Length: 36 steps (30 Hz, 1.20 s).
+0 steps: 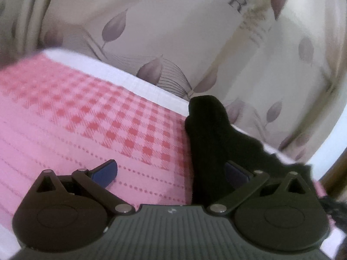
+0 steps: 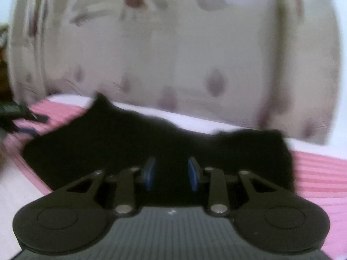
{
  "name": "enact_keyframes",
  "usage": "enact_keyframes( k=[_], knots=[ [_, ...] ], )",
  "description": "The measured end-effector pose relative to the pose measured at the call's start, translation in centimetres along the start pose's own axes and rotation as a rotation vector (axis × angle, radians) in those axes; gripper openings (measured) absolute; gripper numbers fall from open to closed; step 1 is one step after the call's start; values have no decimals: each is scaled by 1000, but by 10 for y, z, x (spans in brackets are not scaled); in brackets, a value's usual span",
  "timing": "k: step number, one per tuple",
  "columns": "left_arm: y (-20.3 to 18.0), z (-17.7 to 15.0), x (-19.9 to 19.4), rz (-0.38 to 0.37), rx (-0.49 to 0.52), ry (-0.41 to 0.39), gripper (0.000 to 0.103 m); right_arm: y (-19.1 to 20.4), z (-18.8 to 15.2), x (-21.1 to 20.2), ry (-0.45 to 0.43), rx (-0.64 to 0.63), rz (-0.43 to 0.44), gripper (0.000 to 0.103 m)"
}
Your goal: Fold small clothes
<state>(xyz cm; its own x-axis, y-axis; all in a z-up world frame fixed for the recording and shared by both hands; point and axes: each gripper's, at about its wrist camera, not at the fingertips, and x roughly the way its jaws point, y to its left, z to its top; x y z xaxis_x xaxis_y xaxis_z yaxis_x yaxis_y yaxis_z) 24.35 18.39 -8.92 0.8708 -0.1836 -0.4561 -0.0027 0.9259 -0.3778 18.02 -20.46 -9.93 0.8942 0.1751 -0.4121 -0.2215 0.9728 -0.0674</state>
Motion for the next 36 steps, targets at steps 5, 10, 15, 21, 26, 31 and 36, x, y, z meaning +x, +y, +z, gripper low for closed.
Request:
enact_keyframes(
  k=[5,10,15,21,26,31,36],
  knots=[
    [-29,13,-3,79,116,-5,103,-32,-11,10,58,74,-126,32],
    [-55,21,4,146,242,-2,103,-38,-25,25,88,126,-153,32],
    [-69,26,13,172,314,11,103,-38,-29,27,97,133,-152,33],
    [-78,25,26,201,368,34,103,-37,-34,27,108,146,-146,44],
    [-79,21,42,220,407,60,103,-36,-34,32,124,137,-120,69],
    [-76,20,57,227,419,88,103,-38,-35,32,124,148,-106,73],
    [-74,21,66,212,439,89,103,-36,-35,32,125,141,-111,74]
  ],
)
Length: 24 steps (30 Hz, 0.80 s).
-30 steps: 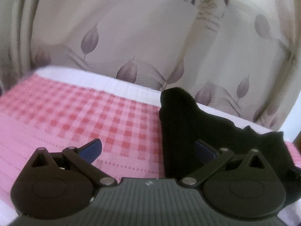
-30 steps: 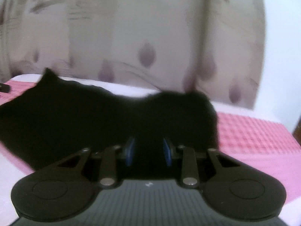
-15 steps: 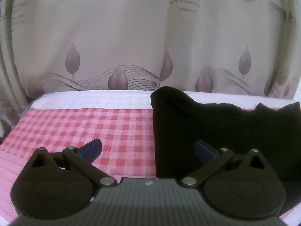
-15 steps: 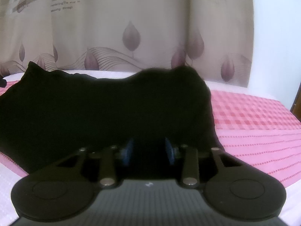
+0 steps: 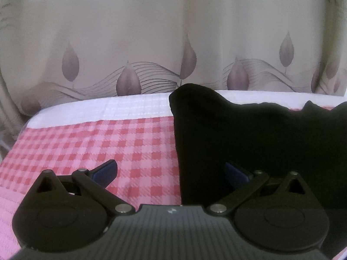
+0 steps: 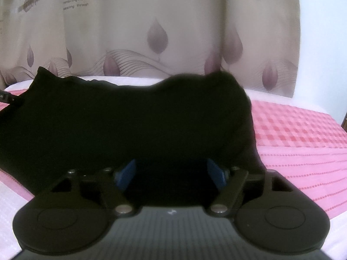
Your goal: Fold small clothes
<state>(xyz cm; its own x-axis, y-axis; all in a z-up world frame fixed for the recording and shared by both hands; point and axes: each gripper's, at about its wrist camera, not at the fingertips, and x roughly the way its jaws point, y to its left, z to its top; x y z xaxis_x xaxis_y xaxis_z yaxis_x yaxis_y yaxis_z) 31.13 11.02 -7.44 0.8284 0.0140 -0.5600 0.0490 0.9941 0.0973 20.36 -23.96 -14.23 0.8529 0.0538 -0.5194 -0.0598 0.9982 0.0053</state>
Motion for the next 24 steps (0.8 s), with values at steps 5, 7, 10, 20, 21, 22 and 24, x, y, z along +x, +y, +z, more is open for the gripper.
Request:
enact_keyframes(
  k=[5,7,10,20,21,22,24],
  knots=[
    [-2,3,6,-22,50,1,103,0,0,0,-1,-1,-1,75],
    [-1,4,8,-36,56,7,103,-1,0,0,0,-1,-1,75],
    [3,5,13,-81,50,25,100,-1,0,0,-1,-2,-2,76],
    [34,3,33,-352,-90,109,76,-2,1,0,-4,-5,-12,78],
    [35,3,34,-364,-88,108,76,-1,0,0,-4,-5,-12,78],
    [35,3,36,-373,-81,108,76,-1,0,0,-4,-5,-12,79],
    [36,5,38,-393,-73,114,77,-2,0,0,-4,-7,-13,79]
  ],
)
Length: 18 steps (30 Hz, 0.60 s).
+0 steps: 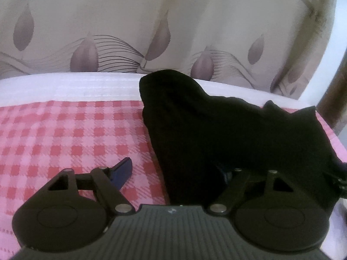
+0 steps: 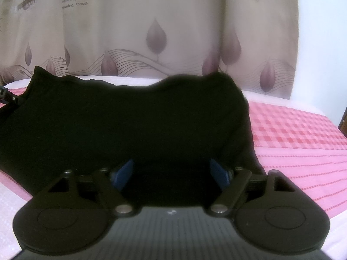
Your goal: Fold small clothes
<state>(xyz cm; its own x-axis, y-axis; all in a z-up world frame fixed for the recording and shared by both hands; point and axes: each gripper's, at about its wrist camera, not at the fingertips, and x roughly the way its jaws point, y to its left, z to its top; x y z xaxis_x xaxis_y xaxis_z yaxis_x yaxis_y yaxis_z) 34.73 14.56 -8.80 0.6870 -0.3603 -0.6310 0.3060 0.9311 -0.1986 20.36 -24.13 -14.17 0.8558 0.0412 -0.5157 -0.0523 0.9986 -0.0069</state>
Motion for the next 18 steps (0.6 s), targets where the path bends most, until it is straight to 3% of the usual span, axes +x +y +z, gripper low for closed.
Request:
enact_keyframes(
  k=[7,9,10,12,18],
  knots=[
    [-4,6,6,-119,7,43,74,0,0,0,-2,-1,-4,80],
    [-2,9,10,-167,-38,56,57,0,0,0,-3,-1,-4,80],
    [-2,10,12,-180,-60,60,53,0,0,0,-3,-1,-4,80],
    [0,9,15,-194,-85,66,33,0,0,0,-3,-1,-4,81],
    [4,5,13,-211,-102,57,28,0,0,0,-6,2,2,85]
  ],
)
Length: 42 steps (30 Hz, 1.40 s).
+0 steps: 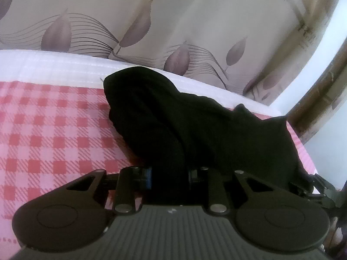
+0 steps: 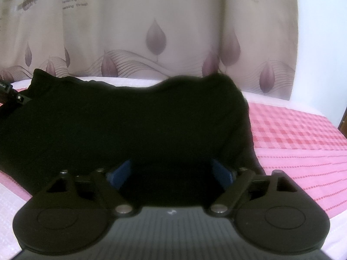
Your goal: Fold small clothes
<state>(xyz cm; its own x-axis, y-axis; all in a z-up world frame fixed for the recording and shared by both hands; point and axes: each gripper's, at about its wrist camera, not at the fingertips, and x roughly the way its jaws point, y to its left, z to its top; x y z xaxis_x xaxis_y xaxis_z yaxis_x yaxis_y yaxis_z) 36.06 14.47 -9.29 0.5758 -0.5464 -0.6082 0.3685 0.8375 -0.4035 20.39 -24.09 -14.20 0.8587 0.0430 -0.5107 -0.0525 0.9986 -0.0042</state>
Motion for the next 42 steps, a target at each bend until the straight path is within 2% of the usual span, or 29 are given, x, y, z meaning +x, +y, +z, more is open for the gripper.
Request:
enact_keyframes(
  k=[2,3,6,8,10,11,12,13,14,17,22,27,35,39,42],
  knots=[
    [1,-1,-5,36,34,-15,42,0,0,0,-2,0,0,86],
    [0,-1,-7,42,52,-17,43,0,0,0,-1,0,0,86],
    [1,3,-6,11,79,15,64,1,0,0,-2,2,0,87],
    [-2,5,-4,-3,87,32,68,2,0,0,-2,2,-3,87],
    [-4,7,-1,-1,71,34,67,3,0,0,-2,-1,-7,87],
    [-4,6,-1,4,58,21,63,4,0,0,-2,-2,-9,88],
    [-4,4,-1,12,43,6,44,4,0,0,-2,-4,-10,88],
    [-3,4,1,12,21,4,33,4,0,0,-3,-4,-11,88],
    [-1,3,1,5,-10,-5,28,4,0,-1,-5,-3,-11,88],
    [-6,-6,-4,41,-91,-68,22,3,1,-1,-7,1,-6,89],
    [-36,-6,-21,31,-223,-136,20,3,0,-3,-21,13,4,96],
    [-74,7,-31,7,-275,-150,20,-7,-1,-11,-63,77,25,97],
    [-144,13,-9,-13,-292,-83,19,-26,-5,-22,-139,198,60,98],
    [-167,7,14,-22,-361,-62,19,-27,-5,-24,-150,203,62,98],
    [-177,0,31,-37,-453,-47,19,-29,-6,-25,-157,211,69,98]
  ],
)
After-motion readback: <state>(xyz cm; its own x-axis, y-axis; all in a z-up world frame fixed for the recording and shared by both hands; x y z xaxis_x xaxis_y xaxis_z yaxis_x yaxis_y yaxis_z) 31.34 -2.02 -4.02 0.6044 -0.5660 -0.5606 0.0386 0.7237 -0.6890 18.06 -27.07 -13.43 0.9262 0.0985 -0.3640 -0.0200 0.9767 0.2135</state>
